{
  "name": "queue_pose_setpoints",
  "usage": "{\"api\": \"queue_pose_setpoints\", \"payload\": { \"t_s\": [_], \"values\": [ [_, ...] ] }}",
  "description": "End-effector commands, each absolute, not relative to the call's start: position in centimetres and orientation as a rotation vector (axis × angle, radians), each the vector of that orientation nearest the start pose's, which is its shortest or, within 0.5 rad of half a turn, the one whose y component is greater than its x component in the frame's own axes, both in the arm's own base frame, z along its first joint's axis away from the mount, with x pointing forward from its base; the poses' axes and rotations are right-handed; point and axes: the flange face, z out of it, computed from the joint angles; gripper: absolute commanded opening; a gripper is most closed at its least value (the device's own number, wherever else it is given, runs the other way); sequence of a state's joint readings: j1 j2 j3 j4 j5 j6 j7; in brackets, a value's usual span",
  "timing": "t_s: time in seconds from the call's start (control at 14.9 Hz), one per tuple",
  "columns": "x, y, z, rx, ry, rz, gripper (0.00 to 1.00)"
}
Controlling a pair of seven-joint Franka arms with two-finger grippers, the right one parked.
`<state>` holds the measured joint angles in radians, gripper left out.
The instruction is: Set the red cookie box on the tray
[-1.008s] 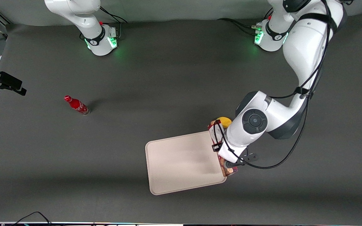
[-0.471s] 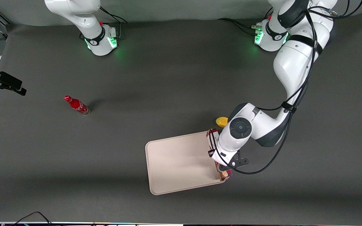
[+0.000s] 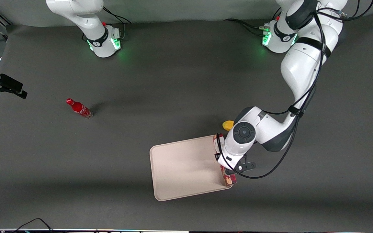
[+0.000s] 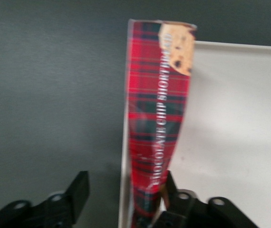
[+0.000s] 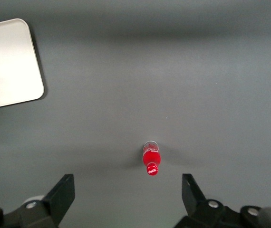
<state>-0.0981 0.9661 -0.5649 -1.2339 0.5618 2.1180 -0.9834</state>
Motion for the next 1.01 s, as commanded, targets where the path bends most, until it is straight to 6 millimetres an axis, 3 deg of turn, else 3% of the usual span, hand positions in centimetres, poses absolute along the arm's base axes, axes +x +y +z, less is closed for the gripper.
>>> {"api": "queue_pose_setpoints", "payload": {
  "t_s": [0.0, 0.13, 0.27, 0.47, 0.61, 0.87, 0.94],
  "values": [
    [68.0, -30.7, 30.1, -3.093, -0.528, 0.072, 1.00],
    [68.3, -28.5, 34.4, -3.086, -0.547, 0.111, 1.00],
    [67.9, -27.6, 38.7, -3.095, -0.603, 0.142, 1.00],
    [67.2, -23.9, 45.3, -3.079, -0.691, 0.169, 1.00],
    [66.0, -21.7, 48.8, -3.088, -0.625, 0.225, 1.00],
    [63.0, -14.0, 57.5, -3.060, -0.436, 0.261, 1.00],
    [61.9, -10.8, 59.6, -3.057, -0.375, 0.277, 1.00]
  ]
}}
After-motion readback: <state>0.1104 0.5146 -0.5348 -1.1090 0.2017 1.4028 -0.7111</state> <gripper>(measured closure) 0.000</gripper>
